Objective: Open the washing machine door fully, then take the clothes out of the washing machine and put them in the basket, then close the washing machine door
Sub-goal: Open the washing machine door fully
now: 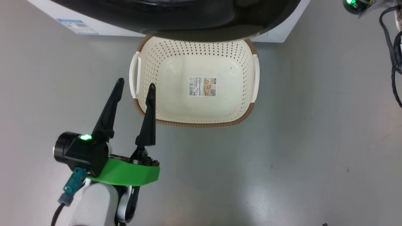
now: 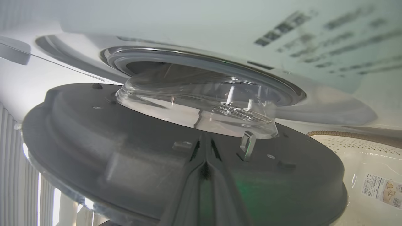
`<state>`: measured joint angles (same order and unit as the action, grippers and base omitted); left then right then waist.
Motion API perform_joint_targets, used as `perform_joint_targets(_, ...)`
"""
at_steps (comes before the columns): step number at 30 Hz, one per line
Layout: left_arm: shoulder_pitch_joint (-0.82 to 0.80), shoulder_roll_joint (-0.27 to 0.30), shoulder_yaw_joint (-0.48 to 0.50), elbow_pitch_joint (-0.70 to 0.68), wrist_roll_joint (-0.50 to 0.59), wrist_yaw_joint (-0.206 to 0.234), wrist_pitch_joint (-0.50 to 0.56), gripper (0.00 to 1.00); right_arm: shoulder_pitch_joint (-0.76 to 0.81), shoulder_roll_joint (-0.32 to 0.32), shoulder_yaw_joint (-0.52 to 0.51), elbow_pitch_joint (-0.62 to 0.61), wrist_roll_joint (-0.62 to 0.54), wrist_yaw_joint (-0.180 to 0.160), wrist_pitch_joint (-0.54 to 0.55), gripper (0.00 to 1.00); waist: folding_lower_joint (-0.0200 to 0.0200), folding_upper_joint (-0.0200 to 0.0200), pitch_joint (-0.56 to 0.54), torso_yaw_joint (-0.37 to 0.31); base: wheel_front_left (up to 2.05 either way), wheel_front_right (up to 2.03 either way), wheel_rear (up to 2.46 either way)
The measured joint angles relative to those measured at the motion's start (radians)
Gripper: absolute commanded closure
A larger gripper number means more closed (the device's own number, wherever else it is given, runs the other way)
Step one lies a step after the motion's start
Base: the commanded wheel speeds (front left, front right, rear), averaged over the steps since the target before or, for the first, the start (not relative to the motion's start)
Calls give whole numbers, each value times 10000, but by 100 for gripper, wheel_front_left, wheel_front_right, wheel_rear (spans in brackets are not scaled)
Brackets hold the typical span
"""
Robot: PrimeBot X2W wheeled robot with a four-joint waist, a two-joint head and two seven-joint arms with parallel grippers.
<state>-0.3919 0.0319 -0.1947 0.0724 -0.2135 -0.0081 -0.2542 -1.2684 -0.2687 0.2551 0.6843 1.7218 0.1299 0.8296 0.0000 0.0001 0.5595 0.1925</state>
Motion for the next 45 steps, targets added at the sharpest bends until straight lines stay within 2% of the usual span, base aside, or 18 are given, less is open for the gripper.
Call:
perform_joint_targets(18,353,2,420,98,29,-113,0,0,1042,610,614,251,-255,0,652,100,0,0,-875,-302,0,0,0)
perform_joint_targets(24,462,0,562,44,29,-113,0,0,1165,769,479,305,-537,0,-77,100,0,0,-967,-399,0,0,0)
perform_joint_targets(25,462,0,594,44,29,-111,0,0,1227,784,441,307,-573,0,-301,75,0,0,-957,-416,0,0,0)
perform_joint_targets(27,463,2,642,25,29,-100,0,0,1355,790,337,190,-709,0,-796,55,0,0,-927,-450,0,0,0)
perform_joint_targets(28,463,2,656,12,29,-100,0,0,1445,790,219,36,-828,0,-1170,8,0,0,-914,-471,0,0,0)
perform_joint_targets(29,463,2,665,8,29,-100,0,0,1546,777,90,-171,-980,0,-1534,0,0,0,-902,-492,0,0,0)
perform_joint_targets(32,463,2,696,6,29,-96,0,0,1972,635,-148,-865,-1488,0,-2648,0,0,0,-895,-571,0,0,0)
perform_joint_targets(37,465,2,825,-10,31,-88,-2,0,3095,228,-86,-2539,-2930,2,-5162,0,0,0,-936,-776,0,0,0)
perform_joint_targets(41,476,2,1005,-8,38,-90,-23,0,3866,-203,775,-3254,-4422,2,-7488,0,0,0,-945,-1018,0,0,0)
perform_joint_targets(42,477,2,1058,-6,107,-98,-25,0,4146,-499,1463,-3302,-5200,2,-8652,0,0,0,-959,-1135,0,0,0)
perform_joint_targets(45,480,2,1166,-4,107,-102,-25,0,4431,-729,2222,-2907,-6165,4,-10312,0,0,0,-1018,-1277,0,0,0)
